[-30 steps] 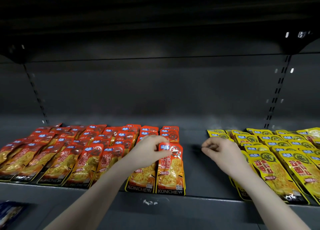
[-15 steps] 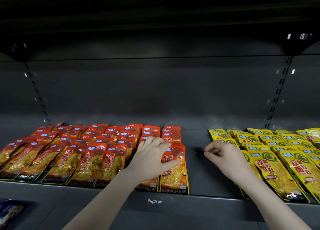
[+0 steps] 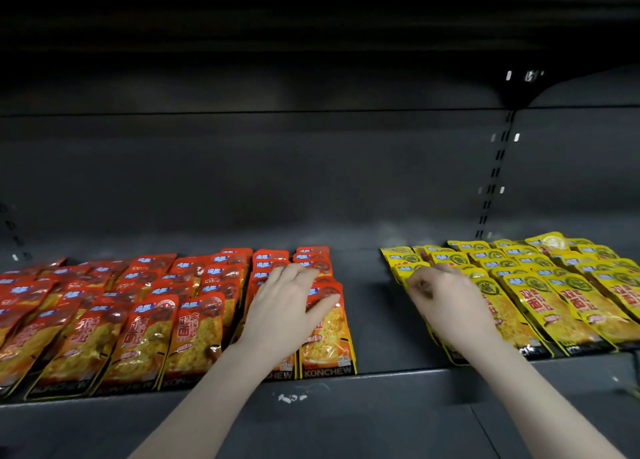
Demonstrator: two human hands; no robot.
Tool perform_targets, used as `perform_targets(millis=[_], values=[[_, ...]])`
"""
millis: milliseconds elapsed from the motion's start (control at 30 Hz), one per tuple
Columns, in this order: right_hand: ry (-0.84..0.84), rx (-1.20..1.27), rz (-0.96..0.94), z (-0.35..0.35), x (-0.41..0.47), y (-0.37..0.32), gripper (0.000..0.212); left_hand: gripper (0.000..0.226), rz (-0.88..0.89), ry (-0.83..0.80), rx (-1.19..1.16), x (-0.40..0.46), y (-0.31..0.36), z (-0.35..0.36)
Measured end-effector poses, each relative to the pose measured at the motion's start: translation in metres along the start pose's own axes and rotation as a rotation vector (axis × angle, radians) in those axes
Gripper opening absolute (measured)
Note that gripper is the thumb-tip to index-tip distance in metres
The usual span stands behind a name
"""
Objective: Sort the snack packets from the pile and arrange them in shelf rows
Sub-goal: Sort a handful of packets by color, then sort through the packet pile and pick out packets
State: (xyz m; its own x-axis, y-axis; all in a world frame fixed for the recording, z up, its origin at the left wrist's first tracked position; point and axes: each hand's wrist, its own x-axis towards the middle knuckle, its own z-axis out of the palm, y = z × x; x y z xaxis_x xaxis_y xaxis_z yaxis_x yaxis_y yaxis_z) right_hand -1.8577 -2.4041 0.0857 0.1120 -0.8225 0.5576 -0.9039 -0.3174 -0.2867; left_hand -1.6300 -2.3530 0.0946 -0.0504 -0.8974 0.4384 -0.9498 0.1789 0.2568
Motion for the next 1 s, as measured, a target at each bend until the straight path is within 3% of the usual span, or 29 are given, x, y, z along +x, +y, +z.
perform_targets(millis=[67,167,400,633,1000], values=[[0.044,-0.059,-0.016,-0.005,-0.002,0.01,0.001,0.058,-0.015,0.011,0.018,0.002,0.007,0.0],[0.128,-0.131,-0.055,-0.014,-0.004,0.034,0.016,0.058,-0.047,0.028,0.041,0.004,0.024,0.001],[0.214,-0.28,0.0,-0.06,-0.018,0.133,0.024,0.05,-0.08,0.074,0.064,0.023,0.117,0.022],[0.261,-0.297,0.043,-0.134,-0.043,0.302,0.027,0.048,-0.055,0.103,0.002,0.047,0.291,0.081],[0.289,-0.308,0.171,-0.223,-0.048,0.538,0.019,0.048,0.061,-0.009,-0.014,0.116,0.539,0.185]])
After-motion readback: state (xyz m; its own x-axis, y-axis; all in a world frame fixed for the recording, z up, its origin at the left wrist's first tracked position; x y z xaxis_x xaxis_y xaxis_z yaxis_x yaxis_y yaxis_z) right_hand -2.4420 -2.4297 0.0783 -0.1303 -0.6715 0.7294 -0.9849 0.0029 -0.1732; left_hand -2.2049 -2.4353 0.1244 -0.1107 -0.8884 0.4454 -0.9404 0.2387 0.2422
